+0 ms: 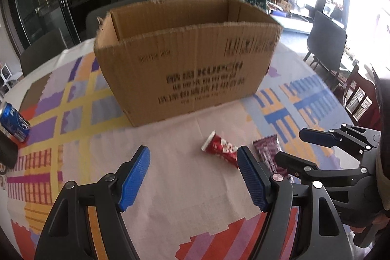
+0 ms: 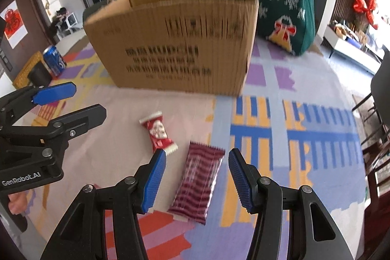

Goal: Organize snacks
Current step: 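Move both tools back over the last two snacks, then grasp the maroon striped bar with the right gripper while the left grasps the red wafer candy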

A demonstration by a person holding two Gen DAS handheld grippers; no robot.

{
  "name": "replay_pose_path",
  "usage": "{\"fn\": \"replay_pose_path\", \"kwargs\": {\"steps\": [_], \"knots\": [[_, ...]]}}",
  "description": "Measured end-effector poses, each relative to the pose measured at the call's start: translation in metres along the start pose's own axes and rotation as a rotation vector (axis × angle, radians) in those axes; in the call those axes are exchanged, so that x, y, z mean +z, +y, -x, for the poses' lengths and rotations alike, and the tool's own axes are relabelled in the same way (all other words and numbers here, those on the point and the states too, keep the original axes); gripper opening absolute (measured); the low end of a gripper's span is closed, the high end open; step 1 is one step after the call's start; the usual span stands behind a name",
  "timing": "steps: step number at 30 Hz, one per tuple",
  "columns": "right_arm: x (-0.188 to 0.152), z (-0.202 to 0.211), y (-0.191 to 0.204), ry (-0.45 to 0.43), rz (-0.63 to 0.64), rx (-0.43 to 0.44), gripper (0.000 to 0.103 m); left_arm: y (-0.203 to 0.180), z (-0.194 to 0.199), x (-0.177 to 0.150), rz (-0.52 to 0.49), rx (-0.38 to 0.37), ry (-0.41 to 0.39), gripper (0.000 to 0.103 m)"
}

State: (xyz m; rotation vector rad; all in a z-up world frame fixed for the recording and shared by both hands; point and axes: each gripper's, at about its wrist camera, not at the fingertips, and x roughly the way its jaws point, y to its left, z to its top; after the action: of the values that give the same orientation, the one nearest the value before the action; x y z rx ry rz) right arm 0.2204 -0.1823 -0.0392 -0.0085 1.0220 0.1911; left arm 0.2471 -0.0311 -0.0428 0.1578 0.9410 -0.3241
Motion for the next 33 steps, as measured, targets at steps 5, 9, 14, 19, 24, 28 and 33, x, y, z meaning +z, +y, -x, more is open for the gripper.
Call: {"fn": "replay_pose_path", "kwargs": {"steps": [5,9,14,19,24,28,33], "knots": [[-0.008,-0.015,-0.002,0.041,-0.021,0.001,0.055,-0.001,-0.016,-0.007,0.013,-0.016,0.038,0.073],[-0.014,-0.028,-0.003,0.083,-0.037,-0.008,0.055,-0.001,-0.026,-0.008,0.035,-0.033,0.061,0.073],[-0.018,-0.039,-0.005,0.113,-0.057,-0.009,0.055,-0.003,-0.039,-0.009,0.059,-0.049,0.091,0.073],[-0.021,-0.046,-0.004,0.115,-0.059,-0.017,0.055,-0.005,-0.048,-0.007,0.088,-0.059,0.108,0.073],[-0.022,-0.05,-0.001,0.096,-0.027,-0.071,0.053,-0.009,-0.056,-0.005,0.11,-0.064,0.124,0.073],[-0.02,-0.05,-0.004,0.082,-0.035,-0.076,0.046,-0.011,-0.066,-0.004,0.149,-0.074,0.145,0.073],[-0.016,-0.046,-0.02,0.071,-0.058,-0.077,0.043,-0.015,-0.078,-0.003,0.181,-0.063,0.168,0.073]]}}
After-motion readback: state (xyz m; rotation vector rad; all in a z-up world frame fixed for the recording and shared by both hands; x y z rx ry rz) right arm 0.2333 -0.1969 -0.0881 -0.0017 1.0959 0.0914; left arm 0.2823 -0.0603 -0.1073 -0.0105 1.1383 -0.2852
